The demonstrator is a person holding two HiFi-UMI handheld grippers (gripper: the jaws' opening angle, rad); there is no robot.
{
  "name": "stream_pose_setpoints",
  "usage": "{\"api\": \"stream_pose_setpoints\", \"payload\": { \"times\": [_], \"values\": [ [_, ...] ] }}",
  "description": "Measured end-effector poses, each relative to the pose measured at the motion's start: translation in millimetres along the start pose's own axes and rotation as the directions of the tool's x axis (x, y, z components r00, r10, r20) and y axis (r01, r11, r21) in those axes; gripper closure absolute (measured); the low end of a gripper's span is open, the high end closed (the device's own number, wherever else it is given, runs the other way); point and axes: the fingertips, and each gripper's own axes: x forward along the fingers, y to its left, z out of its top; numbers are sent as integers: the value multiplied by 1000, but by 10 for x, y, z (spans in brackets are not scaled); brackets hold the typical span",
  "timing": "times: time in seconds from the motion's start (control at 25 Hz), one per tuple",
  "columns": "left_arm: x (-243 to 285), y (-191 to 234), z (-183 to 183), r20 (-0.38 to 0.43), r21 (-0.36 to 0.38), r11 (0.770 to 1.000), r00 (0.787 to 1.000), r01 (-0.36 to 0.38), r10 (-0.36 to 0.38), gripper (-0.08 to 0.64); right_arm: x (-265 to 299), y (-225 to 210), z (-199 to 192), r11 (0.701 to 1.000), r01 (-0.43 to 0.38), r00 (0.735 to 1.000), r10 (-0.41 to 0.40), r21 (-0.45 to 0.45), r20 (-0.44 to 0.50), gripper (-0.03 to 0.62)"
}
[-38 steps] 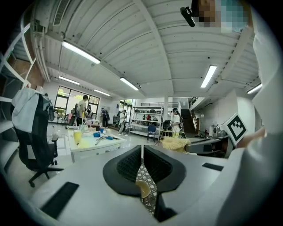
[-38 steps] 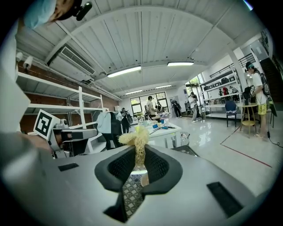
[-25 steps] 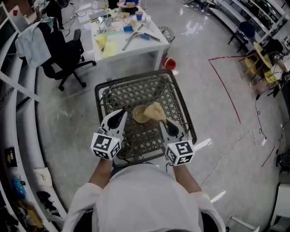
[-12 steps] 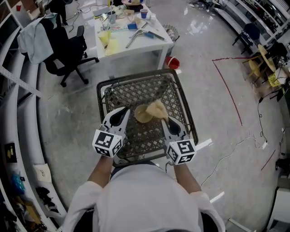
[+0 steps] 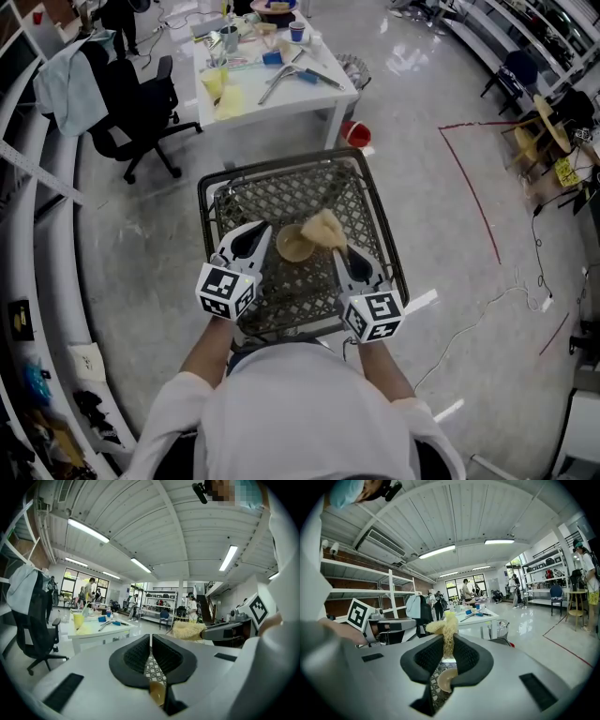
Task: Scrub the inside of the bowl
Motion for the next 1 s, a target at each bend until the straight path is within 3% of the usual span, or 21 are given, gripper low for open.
{"api": "stream_pose_setpoints", "payload": {
  "times": [0.36, 0.64, 0.8, 1.0],
  "values": [
    [263, 21, -339, -100, -26, 1000, 995, 10, -12, 517, 123, -82, -26, 1000, -15, 1000, 15, 8, -19, 523],
    [397, 35, -744, -215, -78, 997, 976, 19, -35, 517, 226, -57, -64, 999, -35, 999, 35, 15, -34, 523],
    [433, 50, -1023, -283, -142, 990, 958, 9, -49, 517, 256, -36, -83, 999, -45, 998, 46, 13, -40, 523],
    [483, 92, -1415, -393, -206, 979, 917, -10, -73, 517, 279, -21, -112, 999, -51, 997, 52, 10, -50, 523]
  ]
}}
